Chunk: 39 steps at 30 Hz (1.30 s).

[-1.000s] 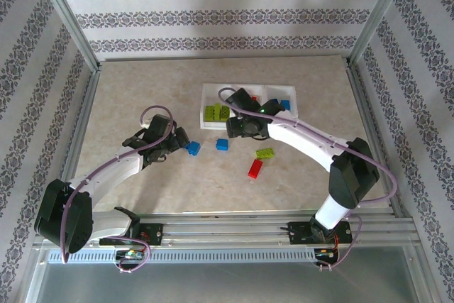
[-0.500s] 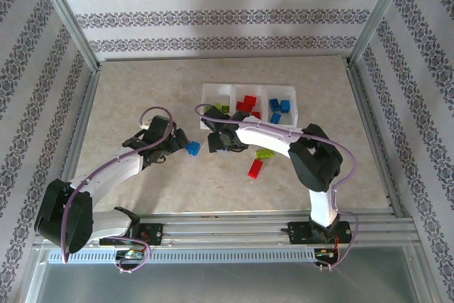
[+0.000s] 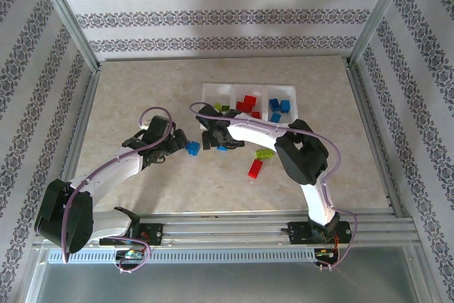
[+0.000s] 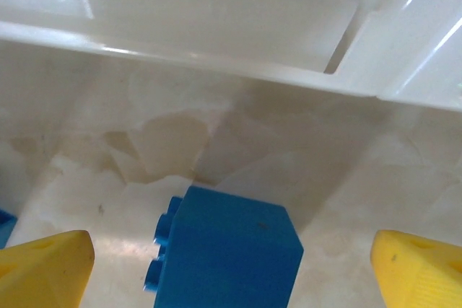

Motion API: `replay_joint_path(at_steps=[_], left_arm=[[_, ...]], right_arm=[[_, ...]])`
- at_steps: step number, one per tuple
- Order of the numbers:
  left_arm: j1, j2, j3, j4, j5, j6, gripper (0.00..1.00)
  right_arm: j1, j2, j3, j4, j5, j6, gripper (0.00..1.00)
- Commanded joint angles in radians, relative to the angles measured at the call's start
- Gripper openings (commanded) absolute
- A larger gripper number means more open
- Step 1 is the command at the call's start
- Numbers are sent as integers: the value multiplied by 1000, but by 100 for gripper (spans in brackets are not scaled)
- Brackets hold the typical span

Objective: Sort the legos into containers by color
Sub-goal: Pick up the lego from the center of the table.

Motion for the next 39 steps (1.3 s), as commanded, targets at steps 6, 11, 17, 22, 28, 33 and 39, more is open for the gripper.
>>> replay_joint_path(at_steps=[6, 11, 17, 22, 28, 33, 39], left_arm=[[24, 6, -8, 9, 1, 2, 100], [26, 11, -8, 10, 7, 4, 100], [28, 11, -10, 11, 9, 1, 100], [28, 10, -11, 12, 11, 0, 100], [29, 10, -11, 16, 6, -1, 100], [30, 15, -13, 21, 9, -5, 100], [31, 18, -11, 21, 12, -4, 100]], right_arm=[[-33, 47, 34, 35, -57, 3, 85], [-36, 71, 45, 30, -64, 1, 77], [-35, 69, 32, 26, -66, -7, 67], [-38, 47, -3, 29, -65, -23, 54], [-38, -13, -64, 38, -63, -33, 42], [-36, -87, -105, 40, -52, -31, 37], [-38, -216, -155, 25, -13, -44, 35]])
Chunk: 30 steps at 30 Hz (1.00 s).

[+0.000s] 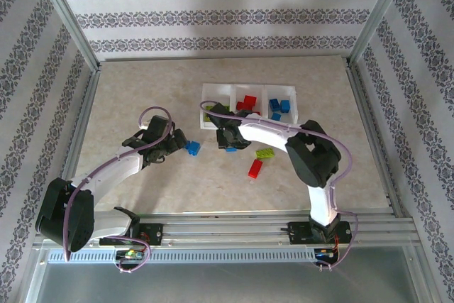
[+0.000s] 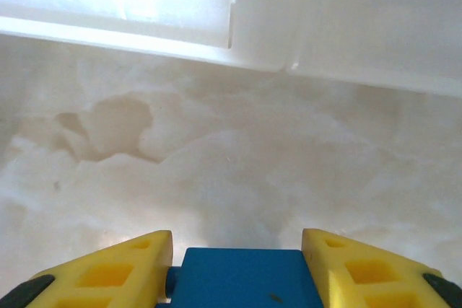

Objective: Sort the legos into containers by color
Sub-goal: Pick up the lego from the center of the table, then place the lego in the container.

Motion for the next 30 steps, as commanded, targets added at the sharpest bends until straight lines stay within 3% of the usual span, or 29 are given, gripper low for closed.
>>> replay_joint_path(at_steps=[1, 8, 15, 22, 30], left_arm=[[20, 7, -10, 20, 9, -4, 100], [19, 5, -8, 20, 7, -6, 100], [19, 6, -6, 22, 15, -6, 100], [20, 4, -9, 20, 18, -12, 100], [19, 0, -6, 13, 21, -10, 100]], right_arm=[[4, -109, -23, -34, 49, -23, 35], [-56, -296, -76, -71, 120, -72, 35], [-238, -398, -110, -76, 131, -166, 35], [-408, -348, -86, -61, 117, -262, 36], [-483, -246, -55, -3, 99, -303, 38]])
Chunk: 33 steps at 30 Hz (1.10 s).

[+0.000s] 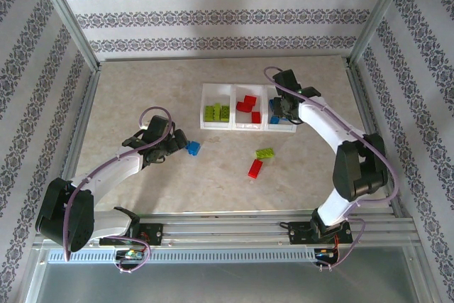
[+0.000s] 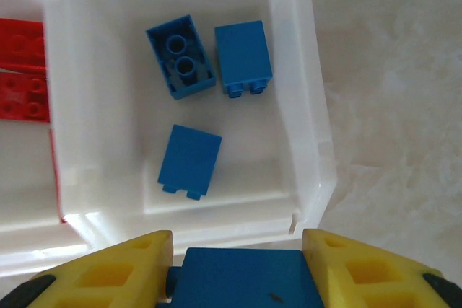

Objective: Sort the legos into containers by color
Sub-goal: Place the lego in the container.

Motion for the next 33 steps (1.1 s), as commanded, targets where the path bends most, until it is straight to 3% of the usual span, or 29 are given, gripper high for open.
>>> replay_joint_path(at_steps=[1, 13, 18, 24, 33], left_arm=[[19, -1, -7, 11, 2, -10, 100], [18, -1, -3, 14, 5, -11, 100], [19, 0, -1, 13, 6, -9, 100], [19, 3, 5, 9, 4, -7, 100], [19, 1, 5, 3, 0, -7, 100]], right_arm=[[-17, 40, 39, 34, -9, -37, 38], [-34, 170, 91, 92, 49, -85, 41], [-37, 192, 95, 98, 76, -90, 47], [-37, 192, 95, 100, 83, -88, 60], [-26, 109, 86, 85, 80, -85, 66]])
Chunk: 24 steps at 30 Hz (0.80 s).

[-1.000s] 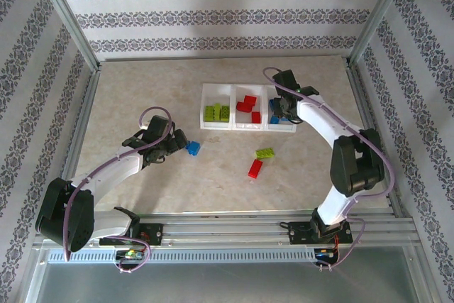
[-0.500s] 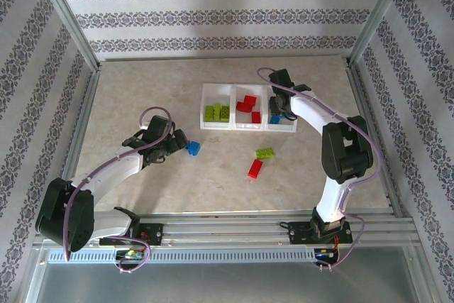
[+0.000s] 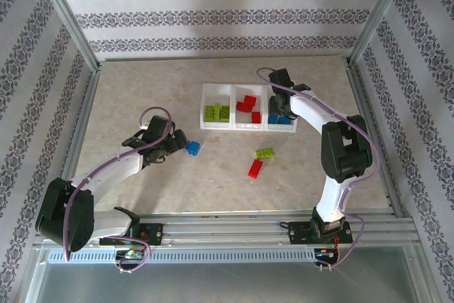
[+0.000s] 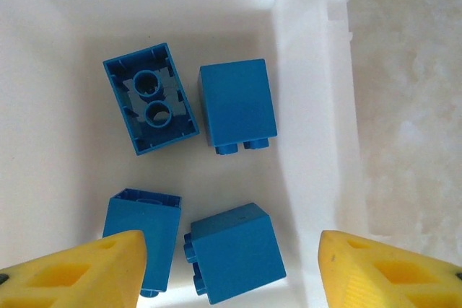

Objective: Sort the legos into containers by color
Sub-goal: Place the lego in the container, then pick up the lego from the center of the table.

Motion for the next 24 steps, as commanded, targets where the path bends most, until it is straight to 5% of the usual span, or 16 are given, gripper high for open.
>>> replay_joint_path(at_steps=[1, 9, 17, 24], left_arm=[[19, 2, 4, 4, -3, -7, 100], [20, 2, 5, 7, -5, -8, 100], [37, -6, -13, 8, 3, -15, 100], [82, -38, -42, 7, 12, -16, 100]], right_arm=[[5, -87, 12, -7, 23, 1, 67], [74, -235, -33, -23, -4, 26, 79], [252, -312, -73, -26, -1, 55, 98], [406, -273, -60, -19, -3, 93, 98]])
